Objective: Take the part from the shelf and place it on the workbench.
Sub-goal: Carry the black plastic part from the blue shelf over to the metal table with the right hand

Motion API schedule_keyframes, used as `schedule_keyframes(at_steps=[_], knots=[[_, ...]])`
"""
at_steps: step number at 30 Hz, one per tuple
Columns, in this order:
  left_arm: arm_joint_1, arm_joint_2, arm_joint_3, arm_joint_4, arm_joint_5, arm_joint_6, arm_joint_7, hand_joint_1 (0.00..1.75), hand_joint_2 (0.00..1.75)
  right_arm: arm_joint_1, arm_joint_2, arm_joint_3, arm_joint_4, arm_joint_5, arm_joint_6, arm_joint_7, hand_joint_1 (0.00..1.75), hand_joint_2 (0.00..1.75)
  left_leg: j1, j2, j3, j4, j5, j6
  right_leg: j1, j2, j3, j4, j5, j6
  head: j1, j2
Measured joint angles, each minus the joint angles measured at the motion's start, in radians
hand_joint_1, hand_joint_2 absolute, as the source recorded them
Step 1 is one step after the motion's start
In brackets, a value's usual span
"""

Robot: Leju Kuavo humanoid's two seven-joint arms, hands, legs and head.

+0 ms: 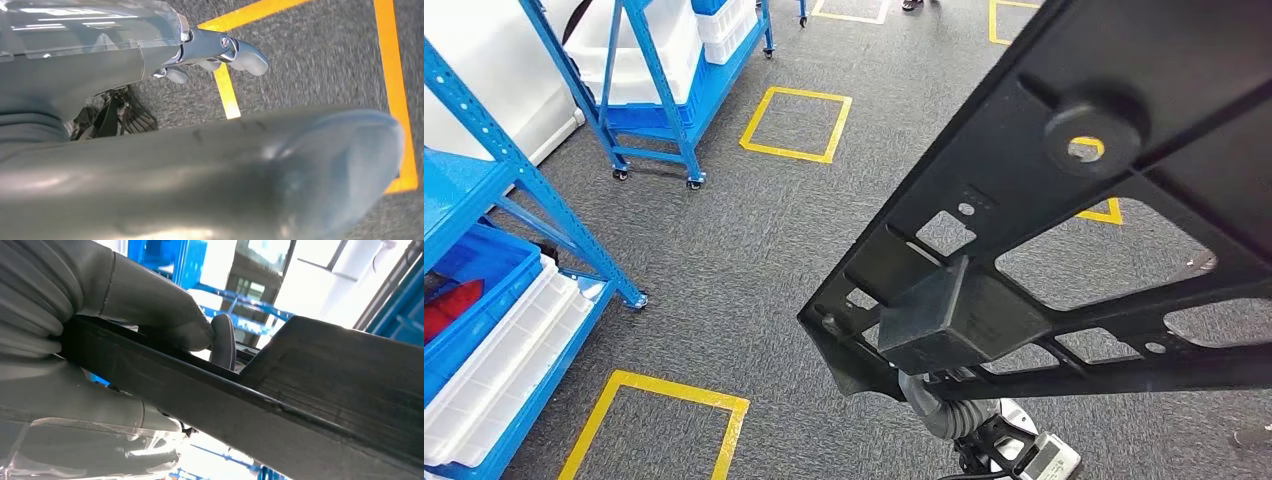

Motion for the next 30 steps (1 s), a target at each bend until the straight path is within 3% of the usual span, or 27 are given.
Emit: schedule_keyframes(at_steps=[2, 4, 6, 8, 9, 10, 12, 14, 16, 18, 20, 22, 24, 25, 26, 28, 30], knots=[[-0.002, -0.003, 0.000, 0.000, 0.000, -0.001, 0.001, 0.00, 0.00, 0.004, 0.001, -0.003, -0.006, 0.000, -0.001, 0.000, 1.75, 1.75, -0.001, 0.015, 0.005, -0.004, -0.002, -0.011, 0.006, 0.012, 0.002, -0.012, 0.000, -0.012, 0.000, 0.000], [-0.005, -0.005, -0.001, 0.000, 0.000, -0.004, 0.005, 0.00, 0.00, 0.012, 0.001, -0.007, -0.013, 0.005, -0.004, 0.003, 1.75, 1.75, 0.001, 0.003, 0.007, 0.007, -0.014, -0.021, 0.000, 0.029, 0.009, -0.023, 0.005, -0.023, 0.000, 0.000], [-0.004, -0.008, -0.003, 0.000, 0.000, -0.009, 0.013, 0.00, 0.00, 0.023, 0.005, -0.010, -0.022, 0.016, -0.011, 0.009, 1.75, 1.75, 0.004, -0.040, -0.025, 0.086, -0.063, -0.027, -0.006, 0.044, 0.016, -0.033, 0.011, -0.033, 0.000, 0.000], [0.001, -0.011, -0.006, 0.001, -0.001, -0.009, 0.019, 0.00, 0.00, 0.036, 0.010, -0.013, -0.031, 0.026, -0.016, 0.017, 1.75, 1.75, 0.004, -0.066, -0.089, 0.220, -0.124, -0.029, -0.004, 0.062, 0.017, -0.034, 0.011, -0.037, 0.000, 0.000], [0.003, -0.013, -0.008, 0.001, 0.000, -0.008, 0.020, 0.00, 0.00, 0.043, 0.012, -0.013, -0.034, 0.030, -0.015, 0.022, 1.75, 1.75, 0.005, -0.069, -0.114, 0.268, -0.135, -0.030, -0.003, 0.074, 0.018, -0.033, 0.010, -0.038, 0.000, 0.000], [0.004, -0.016, -0.008, 0.001, 0.000, -0.007, 0.020, 0.00, 0.00, 0.048, 0.014, -0.014, -0.037, 0.034, -0.012, 0.027, 1.75, 1.75, 0.005, -0.070, -0.124, 0.281, -0.127, -0.029, -0.003, 0.086, 0.018, -0.031, 0.010, -0.038, 0.000, 0.000], [0.005, -0.021, -0.009, 0.001, 0.000, -0.005, 0.018, 0.00, 0.00, 0.052, 0.019, -0.017, -0.043, 0.038, -0.002, 0.036, 1.75, 1.75, 0.006, -0.080, -0.088, 0.190, -0.058, -0.027, -0.003, 0.111, 0.019, -0.026, 0.008, -0.035, 0.000, 0.000], [0.004, -0.025, -0.009, 0.001, -0.001, -0.003, 0.017, 0.00, 0.00, 0.050, 0.024, -0.020, -0.049, 0.041, 0.006, 0.041, 1.75, 1.75, 0.009, -0.120, -0.034, 0.061, -0.002, -0.023, -0.003, 0.133, 0.015, -0.016, 0.003, -0.028, 0.000, 0.000], [0.003, -0.027, -0.009, 0.001, -0.007, -0.002, 0.017, 0.00, 0.00, 0.049, 0.028, -0.025, -0.052, 0.045, 0.013, 0.045, 1.75, 1.75, 0.008, -0.143, -0.015, 0.012, 0.006, -0.016, -0.004, 0.151, 0.005, -0.009, 0.002, -0.017, 0.000, 0.000], [-0.001, -0.030, -0.009, 0.001, -0.010, -0.002, 0.018, 0.00, 0.00, 0.052, 0.031, -0.031, -0.057, 0.050, 0.019, 0.049, 1.75, 1.75, 0.007, -0.127, -0.012, 0.005, 0.010, -0.005, -0.007, 0.164, 0.000, -0.009, 0.004, -0.004, 0.000, 0.000], [-0.004, -0.034, -0.008, 0.001, -0.010, 0.001, 0.020, 0.00, 0.00, 0.054, 0.034, -0.036, -0.063, 0.055, 0.023, 0.050, 1.75, 1.75, 0.008, -0.107, -0.008, -0.005, 0.015, 0.008, -0.007, 0.132, -0.013, 0.021, -0.016, 0.005, 0.000, 0.000], [-0.002, -0.037, -0.006, 0.001, -0.009, 0.004, 0.021, 0.00, 0.00, 0.053, 0.038, -0.041, -0.066, 0.059, 0.031, 0.050, 1.75, 1.75, 0.007, -0.085, -0.006, -0.010, 0.016, 0.015, -0.008, 0.077, -0.063, 0.123, -0.074, 0.012, 0.000, 0.000], [0.001, -0.039, -0.002, 0.001, -0.010, 0.006, 0.021, 0.00, 0.00, 0.053, 0.041, -0.044, -0.066, 0.064, 0.041, 0.050, 1.75, 1.75, 0.004, -0.061, -0.006, -0.010, 0.014, 0.017, -0.013, 0.056, -0.123, 0.242, -0.121, 0.019, 0.000, 0.000], [0.002, -0.041, 0.000, 0.001, -0.009, 0.007, 0.021, 0.00, 0.00, 0.054, 0.043, -0.045, -0.065, 0.065, 0.045, 0.050, 1.75, 1.75, 0.004, -0.049, -0.006, -0.009, 0.012, 0.017, -0.014, 0.052, -0.134, 0.264, -0.120, 0.020, 0.000, 0.000], [0.002, -0.042, 0.001, 0.001, -0.009, 0.007, 0.021, 0.00, 0.00, 0.054, 0.043, -0.046, -0.065, 0.066, 0.048, 0.050, 1.75, 1.75, 0.003, -0.038, -0.004, -0.009, 0.010, 0.016, -0.015, 0.048, -0.125, 0.246, -0.101, 0.021, 0.000, 0.000], [0.001, -0.046, 0.002, 0.001, -0.009, 0.007, 0.021, 0.00, 0.00, 0.054, 0.045, -0.049, -0.064, 0.067, 0.051, 0.050, 1.75, 1.75, 0.003, -0.020, 0.002, -0.010, 0.006, 0.012, -0.013, 0.025, -0.056, 0.114, -0.037, 0.015, 0.000, 0.000], [0.000, -0.049, 0.003, 0.001, -0.010, 0.007, 0.021, 0.00, 0.00, 0.053, 0.047, -0.050, -0.065, 0.068, 0.051, 0.049, 1.75, 1.75, 0.000, -0.006, 0.008, -0.009, 0.000, 0.003, -0.003, -0.001, 0.001, 0.003, -0.004, 0.003, 0.000, 0.000]])
